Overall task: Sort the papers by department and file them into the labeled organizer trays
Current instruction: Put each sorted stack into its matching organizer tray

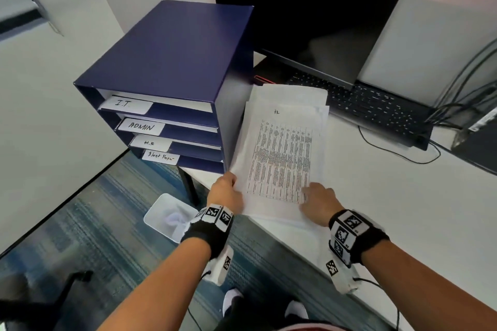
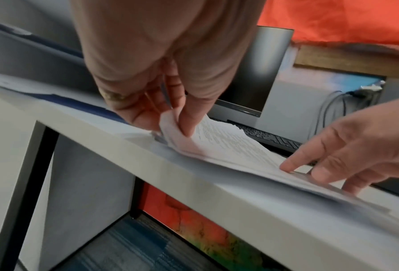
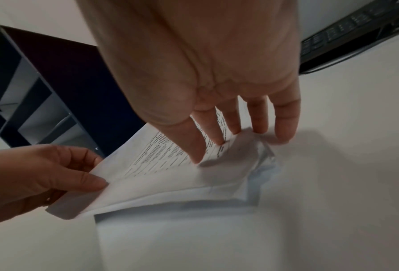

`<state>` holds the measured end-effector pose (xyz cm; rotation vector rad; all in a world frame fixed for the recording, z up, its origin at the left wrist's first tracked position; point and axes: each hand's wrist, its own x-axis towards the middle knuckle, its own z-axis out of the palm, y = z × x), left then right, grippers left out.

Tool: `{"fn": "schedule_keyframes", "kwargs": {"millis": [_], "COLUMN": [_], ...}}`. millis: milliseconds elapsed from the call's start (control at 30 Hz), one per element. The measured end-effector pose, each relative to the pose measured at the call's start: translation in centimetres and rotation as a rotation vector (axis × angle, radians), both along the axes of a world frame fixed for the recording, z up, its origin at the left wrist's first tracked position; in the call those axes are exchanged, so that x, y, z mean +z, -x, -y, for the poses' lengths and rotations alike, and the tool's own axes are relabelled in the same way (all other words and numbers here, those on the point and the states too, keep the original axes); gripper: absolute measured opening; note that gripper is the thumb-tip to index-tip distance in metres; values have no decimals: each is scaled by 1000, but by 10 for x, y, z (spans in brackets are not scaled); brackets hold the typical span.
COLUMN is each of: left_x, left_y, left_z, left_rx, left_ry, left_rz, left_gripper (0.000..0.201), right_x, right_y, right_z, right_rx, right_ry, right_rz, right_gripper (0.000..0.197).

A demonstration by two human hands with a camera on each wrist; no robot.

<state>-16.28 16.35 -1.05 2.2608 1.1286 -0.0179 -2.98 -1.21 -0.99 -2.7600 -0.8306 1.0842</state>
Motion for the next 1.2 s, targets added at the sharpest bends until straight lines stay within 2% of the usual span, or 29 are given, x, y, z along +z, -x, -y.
{"fn": "schedule_keyframes", "kwargs": {"millis": [100, 167, 233, 300, 367, 433, 467, 533, 633, 700, 733, 800, 867, 967, 1033, 1200], "left_x": [-6, -11, -14, -9, -3, 2, 4, 10, 9, 2, -3, -11, -9, -4, -2, -5], "left_y": [1, 2, 2, 2, -2, -10, -14, -22, -26, -23, -23, -23, -25, -29, -31, -29], "left_z": [9, 16, 22, 26, 29, 23, 19, 16, 20, 26, 29, 33, 36, 35, 33, 29], "left_rx": [-123, -299, -370, -286, -143, 31, 60, -52, -336, -431, -410, -244, -45, 95, 61, -146], "left_ry": [-103, -228, -215, -102, 5, 152, 183, 110, 39, 58, 50, -73, -151, -70, -120, -388], "left_rz": [75, 107, 204, 323, 382, 318, 222, 105, 139, 95, 88, 95, 4, -115, -128, -130], "left_gripper": [31, 26, 23, 34, 54, 67, 66, 57, 40, 29, 21, 11, 18, 37, 42, 43], "right_x": [2, 1, -2, -6, -9, -11, -11, -12, -14, -15, -15, -15, -15, -14, -13, -12], "right_y": [-3, -7, -10, -10, -10, -11, -12, -15, -21, -22, -22, -21, -22, -23, -24, -25], "right_z": [6, 9, 11, 14, 17, 18, 18, 19, 19, 19, 19, 19, 20, 19, 19, 19], "right_rx": [46, 44, 55, 95, 121, 143, 148, 147, 130, 139, 150, 161, 162, 167, 170, 184], "right_ry": [-18, -52, -66, -67, -75, -78, -80, -91, -128, -139, -137, -126, -114, -97, -92, -87], "right_rz": [-15, -33, -23, 20, 39, 42, 40, 37, 22, 40, 54, 66, 53, 34, 30, 41], "right_gripper": [52, 54, 57, 58, 59, 59, 59, 60, 62, 63, 63, 64, 63, 64, 65, 64]}}
